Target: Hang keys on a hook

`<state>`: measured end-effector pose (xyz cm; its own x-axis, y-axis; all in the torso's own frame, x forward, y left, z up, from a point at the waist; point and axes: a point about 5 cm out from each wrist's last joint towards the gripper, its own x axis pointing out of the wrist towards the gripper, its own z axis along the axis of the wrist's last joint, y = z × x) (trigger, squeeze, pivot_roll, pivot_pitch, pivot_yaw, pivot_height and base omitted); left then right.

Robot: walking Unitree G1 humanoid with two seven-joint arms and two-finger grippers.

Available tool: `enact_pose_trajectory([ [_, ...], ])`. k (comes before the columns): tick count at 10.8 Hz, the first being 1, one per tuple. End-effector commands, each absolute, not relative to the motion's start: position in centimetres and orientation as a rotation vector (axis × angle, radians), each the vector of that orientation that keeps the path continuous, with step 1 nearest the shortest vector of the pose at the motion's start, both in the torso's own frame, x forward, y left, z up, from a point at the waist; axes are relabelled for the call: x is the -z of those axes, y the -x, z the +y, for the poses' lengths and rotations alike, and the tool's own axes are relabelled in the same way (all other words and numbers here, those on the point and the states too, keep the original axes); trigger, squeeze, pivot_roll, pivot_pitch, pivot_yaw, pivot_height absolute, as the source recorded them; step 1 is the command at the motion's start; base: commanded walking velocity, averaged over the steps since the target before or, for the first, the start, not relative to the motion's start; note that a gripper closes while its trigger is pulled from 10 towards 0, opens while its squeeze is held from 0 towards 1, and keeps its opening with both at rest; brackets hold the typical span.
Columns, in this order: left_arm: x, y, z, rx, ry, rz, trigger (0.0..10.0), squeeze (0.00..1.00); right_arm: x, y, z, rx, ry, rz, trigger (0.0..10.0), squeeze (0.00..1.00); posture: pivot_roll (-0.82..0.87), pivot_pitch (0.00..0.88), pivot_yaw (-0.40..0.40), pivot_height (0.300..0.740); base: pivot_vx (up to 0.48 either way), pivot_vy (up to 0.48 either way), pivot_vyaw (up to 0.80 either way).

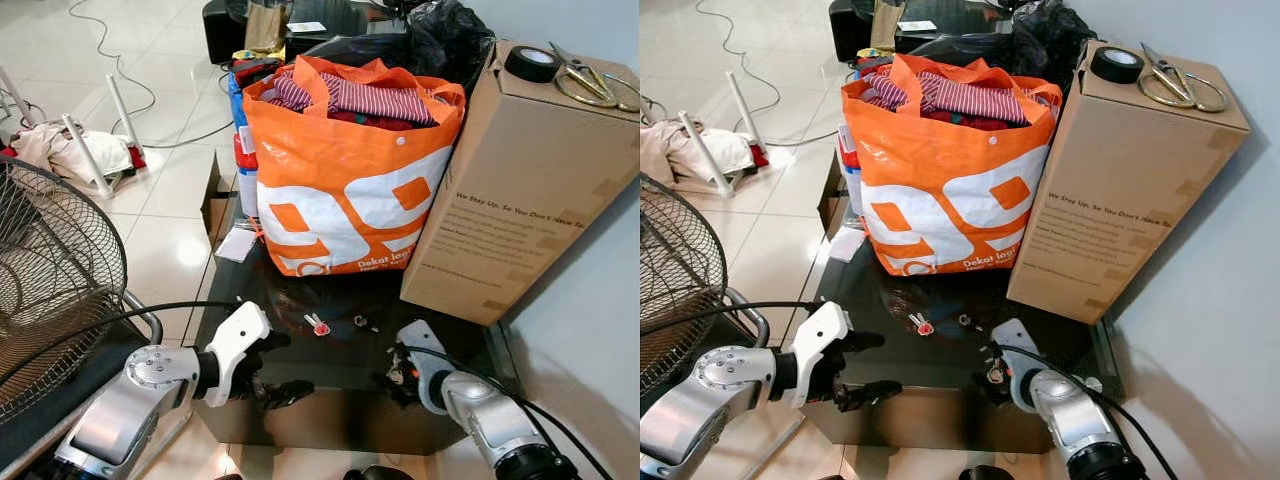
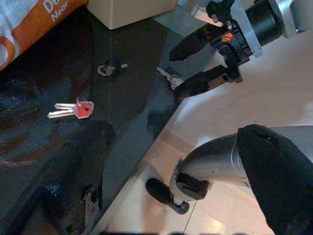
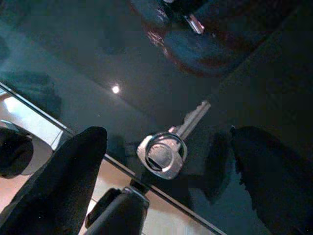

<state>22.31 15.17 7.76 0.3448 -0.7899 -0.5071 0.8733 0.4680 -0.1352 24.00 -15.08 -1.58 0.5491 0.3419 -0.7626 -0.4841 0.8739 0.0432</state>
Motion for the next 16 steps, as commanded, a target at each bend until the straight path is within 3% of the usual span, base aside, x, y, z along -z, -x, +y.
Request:
enact_pose_trajectory([
  [1, -7.6, -22.2, 15.3, 1.09, -0.185, 0.562, 10.0, 1.0, 1.5, -24.2, -15.7, -0.475, 0.174, 0.877, 10.0, 0.0, -0.11, 0.028, -0.038, 0.74, 0.0, 0.0, 0.0],
  [2, -7.6, -22.2, 15.3, 1.09, -0.184, 0.562, 10.0, 1.0, 1.7, -24.0, -16.0, -0.473, 0.193, 0.888, 10.0, 0.0, -0.11, 0.028, -0.038, 0.74, 0.0, 0.0, 0.0],
  [3, -7.6, -22.2, 15.3, 1.086, -0.183, 0.56, 10.0, 1.0, 2.0, -23.9, -16.1, -0.452, 0.176, 0.895, 6.8, 0.0, -0.11, 0.029, -0.039, 0.74, 0.0, 0.0, 0.0],
  [4, -7.6, -22.2, 15.3, 1.085, -0.182, 0.559, 10.0, 1.0, 2.0, -23.8, -16.0, -0.441, 0.148, 0.896, 4.2, 0.0, -0.11, 0.03, -0.039, 0.74, 0.0, 0.0, 0.0],
  [5, -7.6, -22.2, 15.3, 1.084, -0.181, 0.559, 10.0, 1.0, 2.1, -23.8, -16.0, -0.439, 0.142, 0.898, 2.4, 0.0, -0.11, 0.03, -0.04, 0.74, 0.0, 0.0, 0.0],
  [6, -7.6, -22.2, 15.3, 1.082, -0.18, 0.56, 10.0, 1.0, 2.4, -23.8, -15.9, -0.421, 0.147, 0.912, 0.0, 0.0, -0.11, 0.032, -0.044, 0.74, 0.0, 0.0, 0.0],
  [16, -7.7, -22.1, 15.5, 1.073, -0.19, 0.558, 10.0, 1.0, 3.5, -23.7, -16.3, -0.386, 0.096, 0.967, 0.0, 0.0, -0.11, 0.04, -0.049, 0.74, 0.0, 0.0, 0.0],
])
